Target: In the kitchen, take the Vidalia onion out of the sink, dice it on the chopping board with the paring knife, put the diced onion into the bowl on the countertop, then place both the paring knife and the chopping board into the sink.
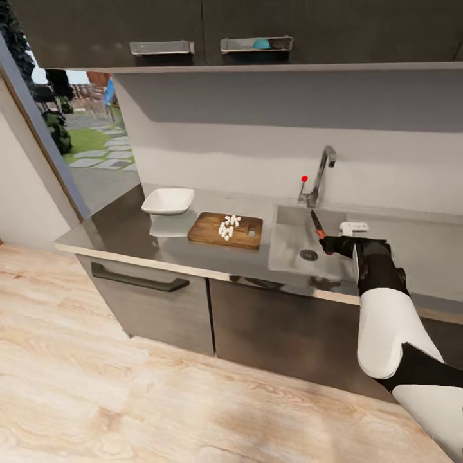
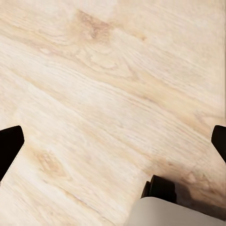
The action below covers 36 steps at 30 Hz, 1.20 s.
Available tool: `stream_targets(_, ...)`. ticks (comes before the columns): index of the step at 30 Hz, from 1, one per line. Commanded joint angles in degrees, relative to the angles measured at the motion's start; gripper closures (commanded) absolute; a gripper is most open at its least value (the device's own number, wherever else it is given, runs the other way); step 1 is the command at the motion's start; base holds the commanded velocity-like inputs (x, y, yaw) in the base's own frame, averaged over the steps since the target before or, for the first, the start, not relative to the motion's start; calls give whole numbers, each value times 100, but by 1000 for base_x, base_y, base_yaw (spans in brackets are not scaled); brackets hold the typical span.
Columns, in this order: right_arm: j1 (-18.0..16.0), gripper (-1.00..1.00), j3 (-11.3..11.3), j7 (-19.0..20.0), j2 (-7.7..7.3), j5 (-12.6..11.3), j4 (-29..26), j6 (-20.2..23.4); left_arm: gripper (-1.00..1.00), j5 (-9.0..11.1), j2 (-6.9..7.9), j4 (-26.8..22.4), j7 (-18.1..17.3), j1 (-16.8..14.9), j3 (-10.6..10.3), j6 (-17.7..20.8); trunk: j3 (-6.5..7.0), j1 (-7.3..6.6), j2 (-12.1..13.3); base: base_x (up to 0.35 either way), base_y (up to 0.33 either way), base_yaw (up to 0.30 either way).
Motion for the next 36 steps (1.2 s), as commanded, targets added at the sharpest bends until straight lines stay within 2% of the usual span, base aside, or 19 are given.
stream_targets(1, -7, 100, -21, 35, 13, 62, 6, -1, -100, 17, 1, 24, -22, -10, 40, -48, -4, 2, -3, 191, 149, -66)
stream_targets(4, -7, 100, -22, -43, 29, 64, 107, -47, -100, 17, 1, 24, -25, -10, 39, -47, -3, 2, -3, 220, 175, -29)
stream_targets(11, -7, 100, -14, -671, 85, 56, 416, -383, -100, 17, 2, 24, -34, -10, 39, -47, -2, 2, -3, 240, 192, -3)
stream_targets(14, -7, 100, -19, -824, 95, 56, 455, -421, -100, 17, 2, 24, -34, -10, 39, -47, -2, 2, -3, 174, 135, 0)
stream_targets(26, -7, 100, -22, -1898, 104, 50, 1118, -682, -100, 17, 1, 24, -35, -10, 39, -47, -2, 2, -3, 17, 10, 0)
stream_targets(36, -7, 100, -22, -2041, 102, 47, 1291, -700, -100, 17, 1, 24, -35, -10, 39, -47, -2, 2, -3, 175, 0, 0)
